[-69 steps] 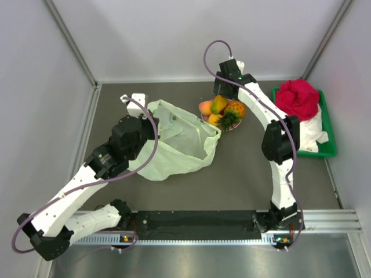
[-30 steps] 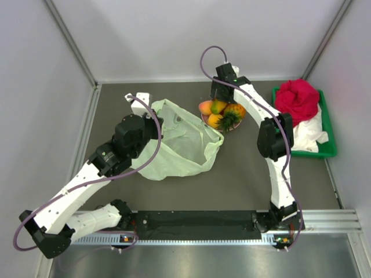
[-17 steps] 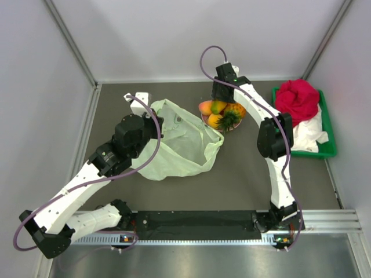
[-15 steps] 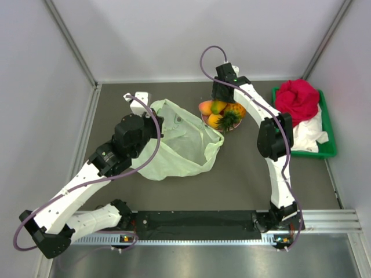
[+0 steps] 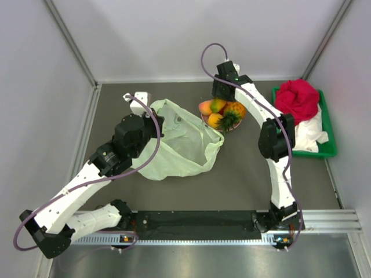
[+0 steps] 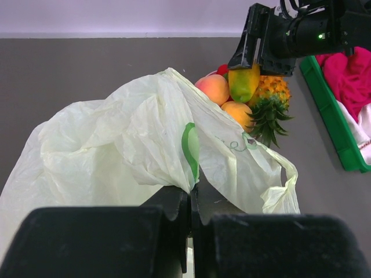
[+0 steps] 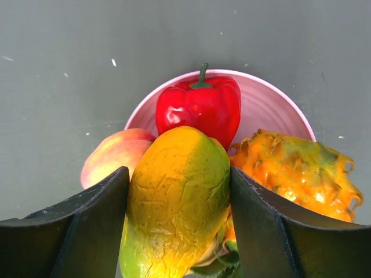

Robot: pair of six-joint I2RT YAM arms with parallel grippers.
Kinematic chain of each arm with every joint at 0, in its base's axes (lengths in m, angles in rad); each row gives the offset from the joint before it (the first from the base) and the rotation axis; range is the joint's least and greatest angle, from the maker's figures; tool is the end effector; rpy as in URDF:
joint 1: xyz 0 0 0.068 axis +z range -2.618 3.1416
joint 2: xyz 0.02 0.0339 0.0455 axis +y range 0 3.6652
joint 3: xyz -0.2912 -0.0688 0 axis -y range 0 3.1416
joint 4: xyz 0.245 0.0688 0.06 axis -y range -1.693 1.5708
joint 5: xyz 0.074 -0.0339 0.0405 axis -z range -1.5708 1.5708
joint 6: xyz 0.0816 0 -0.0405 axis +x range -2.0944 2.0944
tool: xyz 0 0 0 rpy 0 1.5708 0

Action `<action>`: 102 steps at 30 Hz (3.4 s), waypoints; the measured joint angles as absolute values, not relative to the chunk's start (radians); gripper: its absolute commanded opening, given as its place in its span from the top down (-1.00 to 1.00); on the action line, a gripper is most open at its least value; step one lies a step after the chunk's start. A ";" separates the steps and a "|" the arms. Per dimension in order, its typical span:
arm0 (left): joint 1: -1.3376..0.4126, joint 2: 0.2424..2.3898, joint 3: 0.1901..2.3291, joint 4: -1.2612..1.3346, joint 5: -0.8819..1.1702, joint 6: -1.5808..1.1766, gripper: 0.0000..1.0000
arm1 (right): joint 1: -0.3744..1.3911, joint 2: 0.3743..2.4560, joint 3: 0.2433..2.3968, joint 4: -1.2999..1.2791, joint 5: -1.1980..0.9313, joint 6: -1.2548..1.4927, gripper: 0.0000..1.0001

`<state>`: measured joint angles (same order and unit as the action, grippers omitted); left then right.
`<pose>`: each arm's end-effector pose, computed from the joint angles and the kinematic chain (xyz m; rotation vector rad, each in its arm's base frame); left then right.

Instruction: Place the fruits into the plastic bag

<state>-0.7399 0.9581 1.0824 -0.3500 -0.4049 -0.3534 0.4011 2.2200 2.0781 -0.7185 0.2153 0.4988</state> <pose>0.1941 -0.1336 0.4083 0.0561 1.7968 -0.4234 0.5107 0.1976 0.2537 0.2140 2.4010 0.1542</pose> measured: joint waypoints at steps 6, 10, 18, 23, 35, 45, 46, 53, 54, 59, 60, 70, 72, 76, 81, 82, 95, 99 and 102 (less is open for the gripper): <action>-0.740 0.958 1.082 -0.349 -0.405 -0.356 1.00 | 0.401 2.161 2.078 -0.718 0.214 0.503 0.40; -0.740 0.958 1.082 -0.349 -0.405 -0.361 1.00 | 0.401 2.108 2.071 -0.710 0.210 0.508 0.44; -0.740 0.958 1.082 -0.338 -0.426 -0.402 1.00 | 0.401 1.844 1.792 -0.604 0.105 0.509 0.55; -0.740 0.966 1.082 -0.325 -0.428 -0.431 1.00 | 0.401 1.644 1.647 -0.554 0.001 0.511 0.55; -0.740 0.957 1.035 -0.315 -0.435 -0.504 1.00 | 0.510 1.415 1.358 -0.441 -0.337 0.516 0.60; -0.740 0.911 1.018 -0.318 -0.439 -0.548 1.00 | 0.680 1.625 1.420 -0.435 -0.479 0.464 0.60; -0.740 0.900 1.010 -0.318 -0.439 -0.552 1.00 | 0.685 1.636 1.420 -0.438 -0.469 0.464 0.60; -0.740 0.856 0.992 -0.322 -0.439 -0.568 1.00 | 0.685 1.782 1.547 -0.472 -0.352 0.464 0.63; -0.740 0.853 0.989 -0.322 -0.439 -0.572 1.00 | 0.685 1.803 1.560 -0.469 -0.332 0.464 0.63; -0.740 0.852 0.974 -0.321 -0.437 -0.578 1.00 | 0.712 1.871 1.579 -0.463 -0.226 0.444 0.63; -0.740 0.854 0.973 -0.321 -0.437 -0.578 1.00 | 0.722 1.877 1.579 -0.463 -0.213 0.440 0.63; -0.740 0.881 0.971 -0.310 -0.436 -0.585 1.00 | 0.852 1.862 1.436 -0.376 -0.186 0.439 0.55; -0.740 0.880 0.964 -0.298 -0.438 -0.593 1.00 | 0.861 1.852 1.386 -0.345 -0.207 0.440 0.55; -0.740 0.879 0.943 -0.288 -0.435 -0.617 1.00 | 0.876 1.845 1.317 -0.322 -0.234 0.438 0.55; -0.740 0.878 0.933 -0.287 -0.435 -0.638 1.00 | 0.885 1.845 1.312 -0.315 -0.226 0.442 0.56; -0.740 0.877 0.932 -0.287 -0.435 -0.641 1.00 | 0.885 1.845 1.312 -0.315 -0.221 0.442 0.54; -0.740 0.827 0.928 -0.301 -0.444 -0.643 1.00 | 0.886 1.856 1.312 -0.321 -0.183 0.434 -0.20; -0.740 0.811 0.927 -0.309 -0.455 -0.633 1.00 | 0.886 1.856 1.312 -0.321 -0.206 0.420 -0.38; -0.740 0.807 0.927 -0.308 -0.463 -0.625 1.00 | 0.886 1.856 1.320 -0.331 -0.218 0.412 -0.46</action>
<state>-0.7399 0.8070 0.9272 -0.3077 -0.4625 -0.6254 0.8856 1.8565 1.3197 -0.3309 -0.2180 0.4122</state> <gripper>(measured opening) 0.020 0.695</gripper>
